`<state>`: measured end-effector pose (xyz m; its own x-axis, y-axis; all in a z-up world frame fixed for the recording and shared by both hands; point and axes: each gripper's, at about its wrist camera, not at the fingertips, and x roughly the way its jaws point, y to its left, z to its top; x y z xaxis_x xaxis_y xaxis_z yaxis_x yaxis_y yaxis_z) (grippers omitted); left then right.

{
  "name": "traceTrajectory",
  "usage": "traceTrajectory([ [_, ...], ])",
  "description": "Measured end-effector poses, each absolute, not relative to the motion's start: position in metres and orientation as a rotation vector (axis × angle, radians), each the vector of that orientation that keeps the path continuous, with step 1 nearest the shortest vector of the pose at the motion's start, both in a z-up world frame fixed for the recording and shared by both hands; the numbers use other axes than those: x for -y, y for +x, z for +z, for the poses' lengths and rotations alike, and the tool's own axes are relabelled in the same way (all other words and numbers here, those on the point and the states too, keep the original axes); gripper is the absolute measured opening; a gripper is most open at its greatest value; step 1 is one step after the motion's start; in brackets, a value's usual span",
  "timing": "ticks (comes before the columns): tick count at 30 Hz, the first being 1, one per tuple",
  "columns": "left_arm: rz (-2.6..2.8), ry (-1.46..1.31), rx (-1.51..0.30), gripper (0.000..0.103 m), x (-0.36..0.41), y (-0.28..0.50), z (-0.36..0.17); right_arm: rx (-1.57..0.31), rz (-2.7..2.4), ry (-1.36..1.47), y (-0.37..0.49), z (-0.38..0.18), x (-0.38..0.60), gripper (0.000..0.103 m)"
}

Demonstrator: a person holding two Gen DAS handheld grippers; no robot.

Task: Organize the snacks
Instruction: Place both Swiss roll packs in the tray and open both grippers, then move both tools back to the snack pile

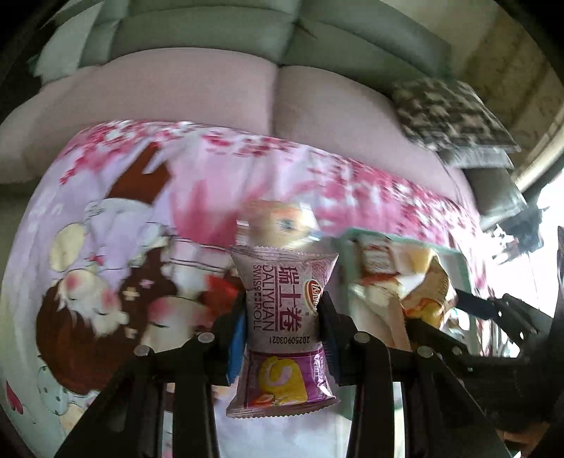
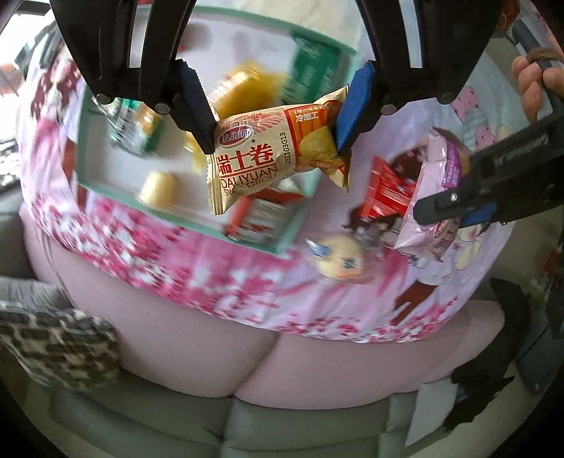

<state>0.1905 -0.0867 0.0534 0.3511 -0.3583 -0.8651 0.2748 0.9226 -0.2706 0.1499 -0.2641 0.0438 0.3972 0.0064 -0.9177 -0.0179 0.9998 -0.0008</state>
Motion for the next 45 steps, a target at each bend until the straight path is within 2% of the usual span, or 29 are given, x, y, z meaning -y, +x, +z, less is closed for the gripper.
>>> traceTrajectory([
  [7,-0.507,0.015,-1.156,0.039,0.155,0.167,0.054,-1.197,-0.081,0.015,0.123,0.038,0.319,0.070],
  [18,-0.543,0.087,-1.165,0.040,0.218,0.165,0.034,-1.271,-0.173,0.066,0.101,0.009,0.380,0.071],
  [20,-0.547,0.087,-1.161,0.046,0.222,0.165,0.033,-1.283,-0.169,0.080,0.101,0.005,0.384,0.072],
  [22,-0.550,0.095,-1.154,0.067,0.224,0.164,0.034,-1.289,-0.170,0.089,0.101,0.003,0.387,0.072],
  [28,-0.532,0.096,-1.133,0.068,0.213,0.165,0.042,-1.289,-0.164,0.102,0.098,0.004,0.386,0.073],
  [30,-0.516,0.091,-1.125,0.070,0.205,0.166,0.045,-1.290,-0.157,0.096,0.098,0.005,0.381,0.078],
  [33,-0.479,0.081,-1.104,0.085,0.184,0.169,0.051,-1.277,-0.142,0.077,0.098,0.010,0.371,0.088],
  [37,-0.409,0.056,-1.088,0.097,0.150,0.175,0.054,-1.263,-0.125,0.072,0.101,0.017,0.358,0.103],
  [39,-0.370,0.056,-1.073,0.100,0.132,0.177,0.054,-1.248,-0.108,0.066,0.103,0.022,0.349,0.103],
  [45,-0.268,0.040,-1.036,0.100,0.078,0.182,0.056,-1.212,-0.055,0.058,0.111,0.031,0.316,0.103],
])
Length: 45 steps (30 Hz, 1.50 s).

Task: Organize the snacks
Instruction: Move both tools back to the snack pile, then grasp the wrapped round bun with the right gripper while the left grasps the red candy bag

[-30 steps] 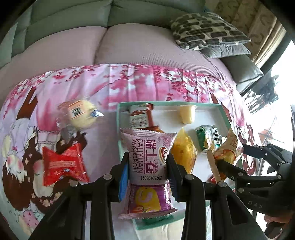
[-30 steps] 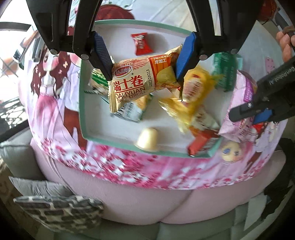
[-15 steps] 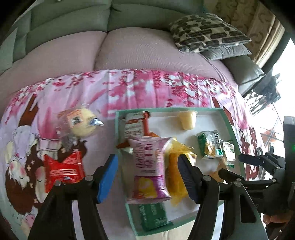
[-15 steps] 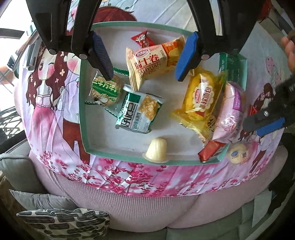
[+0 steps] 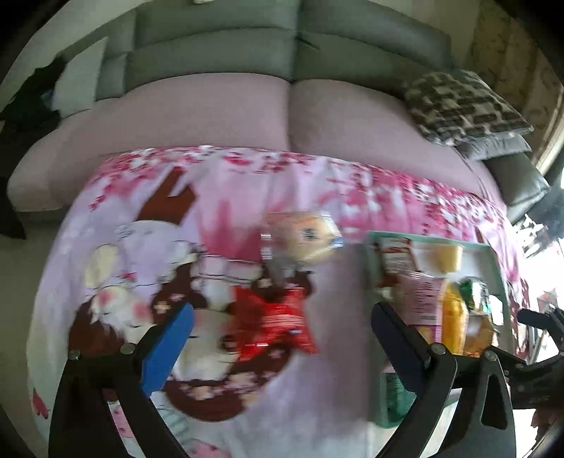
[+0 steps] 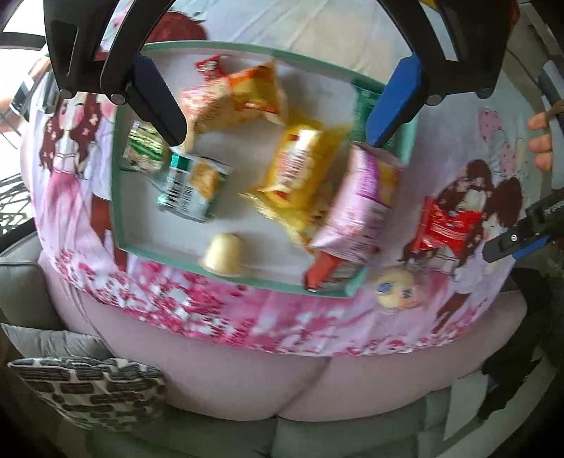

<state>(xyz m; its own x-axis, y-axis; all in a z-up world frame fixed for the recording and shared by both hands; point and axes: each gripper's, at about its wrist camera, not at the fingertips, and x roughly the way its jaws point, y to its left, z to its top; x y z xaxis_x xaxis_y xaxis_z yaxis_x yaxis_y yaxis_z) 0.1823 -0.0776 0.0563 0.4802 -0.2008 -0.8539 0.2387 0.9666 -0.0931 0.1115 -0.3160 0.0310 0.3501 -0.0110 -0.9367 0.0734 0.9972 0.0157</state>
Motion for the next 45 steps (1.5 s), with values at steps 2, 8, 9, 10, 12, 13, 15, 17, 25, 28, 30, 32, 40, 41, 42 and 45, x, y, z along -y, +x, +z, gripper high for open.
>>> traceTrajectory([
  [2,-0.255,0.016,-1.033,0.100,0.060,0.183,0.055,-1.204,-0.035,0.067,0.115,0.034,0.305,0.103],
  [8,-0.249,-0.032,-1.089,0.100,0.036,0.187,0.042,-1.178,0.016,0.060,0.131,0.043,0.263,0.103],
  [9,-0.252,-0.042,-1.099,0.100,0.034,0.188,0.039,-1.174,0.023,0.068,0.135,0.045,0.257,0.103],
  [10,-0.257,-0.060,-1.116,0.100,0.032,0.189,0.035,-1.171,0.028,0.072,0.138,0.045,0.253,0.103],
  [12,-0.257,-0.085,-1.136,0.100,0.029,0.189,0.030,-1.162,0.034,0.078,0.146,0.046,0.244,0.103],
  [13,-0.258,-0.103,-1.146,0.100,0.028,0.190,0.027,-1.158,0.035,0.080,0.149,0.046,0.241,0.103],
  [15,-0.273,-0.141,-1.166,0.100,0.028,0.192,0.020,-1.156,0.040,0.085,0.155,0.044,0.236,0.102],
  [17,-0.292,-0.163,-1.177,0.100,0.031,0.194,0.016,-1.151,0.043,0.096,0.161,0.043,0.235,0.102],
  [25,-0.379,-0.206,-1.220,0.085,0.051,0.203,-0.007,-1.129,0.059,0.120,0.199,0.035,0.229,0.096],
  [28,-0.392,-0.208,-1.244,0.064,0.056,0.207,-0.017,-1.130,0.065,0.119,0.215,0.030,0.225,0.093],
  [30,-0.400,-0.230,-1.254,0.050,0.055,0.210,-0.023,-1.133,0.071,0.119,0.224,0.027,0.222,0.093],
  [32,-0.404,-0.244,-1.255,0.045,0.053,0.213,-0.027,-1.134,0.082,0.119,0.234,0.023,0.219,0.090],
  [40,-0.400,-0.280,-1.200,0.043,0.024,0.221,-0.018,-1.156,0.095,0.128,0.270,0.001,0.204,0.085],
  [41,-0.398,-0.294,-1.195,0.043,0.018,0.223,-0.018,-1.159,0.095,0.129,0.273,-0.001,0.202,0.082],
  [42,-0.393,-0.307,-1.189,0.043,0.013,0.225,-0.017,-1.162,0.096,0.130,0.277,-0.004,0.200,0.082],
  [45,-0.362,-0.315,-1.165,0.043,-0.001,0.231,-0.017,-1.172,0.094,0.135,0.287,-0.013,0.193,0.081],
])
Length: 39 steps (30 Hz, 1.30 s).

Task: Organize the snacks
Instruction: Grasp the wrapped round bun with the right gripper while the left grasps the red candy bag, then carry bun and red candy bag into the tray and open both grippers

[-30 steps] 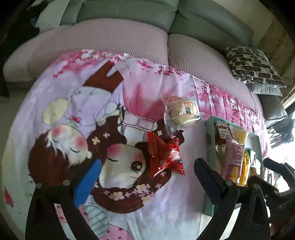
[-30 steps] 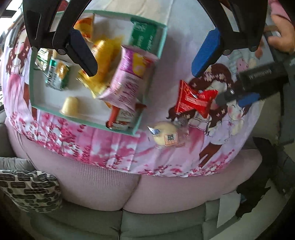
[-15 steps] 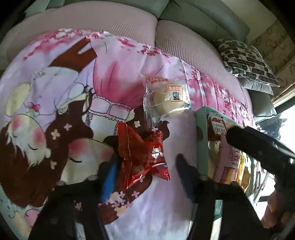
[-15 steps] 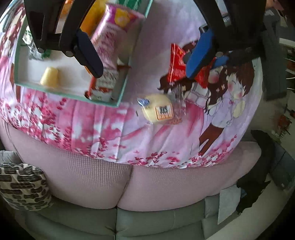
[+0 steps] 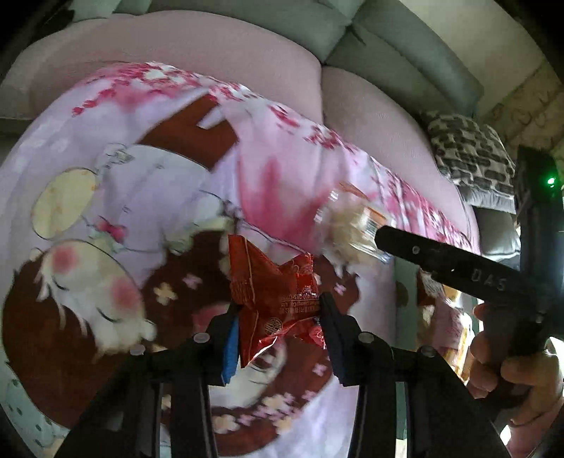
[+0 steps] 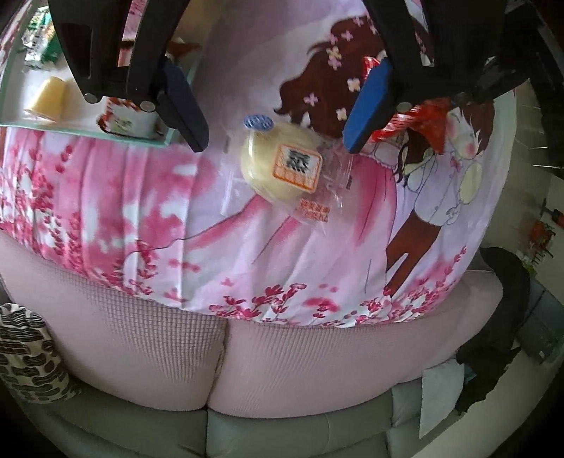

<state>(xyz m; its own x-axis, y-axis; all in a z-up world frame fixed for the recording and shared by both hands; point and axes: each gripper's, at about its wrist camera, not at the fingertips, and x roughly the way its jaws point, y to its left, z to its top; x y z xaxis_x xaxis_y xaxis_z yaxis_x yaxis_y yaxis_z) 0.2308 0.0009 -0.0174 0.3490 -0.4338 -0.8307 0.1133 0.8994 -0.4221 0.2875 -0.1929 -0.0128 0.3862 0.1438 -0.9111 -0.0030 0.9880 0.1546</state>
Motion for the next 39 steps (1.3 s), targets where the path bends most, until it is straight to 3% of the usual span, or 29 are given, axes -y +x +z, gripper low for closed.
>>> traceTrajectory([
  [12,-0.329,-0.383,-1.136,0.043,-0.030,0.246,-0.032,-1.194,0.074,0.117,0.306,-0.041,0.176,0.081],
  [20,-0.317,-0.388,-1.135,0.043,-0.032,0.241,-0.029,-1.182,0.057,0.078,0.296,-0.029,0.171,0.058],
  [30,-0.325,-0.375,-1.096,0.043,-0.026,0.214,0.013,-1.175,0.097,0.085,0.239,0.013,0.180,0.057],
  [39,-0.462,-0.301,-1.054,0.043,0.037,0.171,0.067,-1.183,-0.004,0.058,0.166,0.064,0.237,0.057],
])
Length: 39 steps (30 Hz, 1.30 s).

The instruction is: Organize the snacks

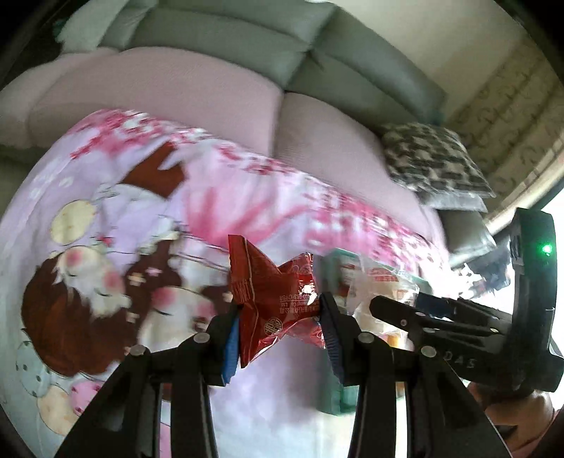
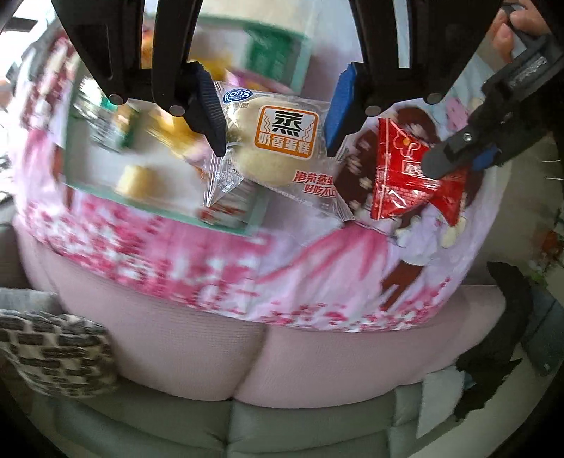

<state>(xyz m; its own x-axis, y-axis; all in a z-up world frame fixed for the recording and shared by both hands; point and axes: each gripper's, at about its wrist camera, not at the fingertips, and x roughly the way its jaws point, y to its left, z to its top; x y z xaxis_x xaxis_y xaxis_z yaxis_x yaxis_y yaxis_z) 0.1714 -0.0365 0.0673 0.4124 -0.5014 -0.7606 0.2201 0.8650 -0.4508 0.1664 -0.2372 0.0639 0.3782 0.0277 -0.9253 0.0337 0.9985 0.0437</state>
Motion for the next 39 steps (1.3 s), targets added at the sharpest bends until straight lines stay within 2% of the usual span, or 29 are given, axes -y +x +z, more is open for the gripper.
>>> traceTrajectory([
  [9,-0.606,-0.186,-1.091,0.043,0.126,0.132,0.083,-1.201,-0.173,0.105,0.107,0.070,0.333,0.058],
  [21,-0.681,-0.034,-1.111,0.044,0.232,0.123,0.066,-1.213,-0.250,0.226,0.097,0.044,0.399,0.061],
  [23,-0.684,-0.025,-1.112,0.052,0.235,0.124,0.065,-1.218,-0.232,0.230,0.097,0.041,0.398,0.065],
  [25,-0.689,-0.025,-1.108,0.069,0.231,0.123,0.067,-1.214,-0.215,0.224,0.096,0.040,0.395,0.070],
  [29,-0.645,-0.030,-1.099,0.071,0.216,0.124,0.071,-1.204,-0.220,0.216,0.089,0.041,0.389,0.074],
  [31,-0.608,-0.040,-1.095,0.077,0.202,0.123,0.073,-1.200,-0.217,0.222,0.084,0.042,0.386,0.075],
  [36,-0.469,0.022,-1.066,0.095,0.166,0.115,0.071,-1.172,-0.206,0.207,0.064,0.043,0.370,0.101],
  [39,-0.360,0.091,-1.040,0.098,0.147,0.107,0.067,-1.152,-0.181,0.212,0.045,0.041,0.353,0.103],
])
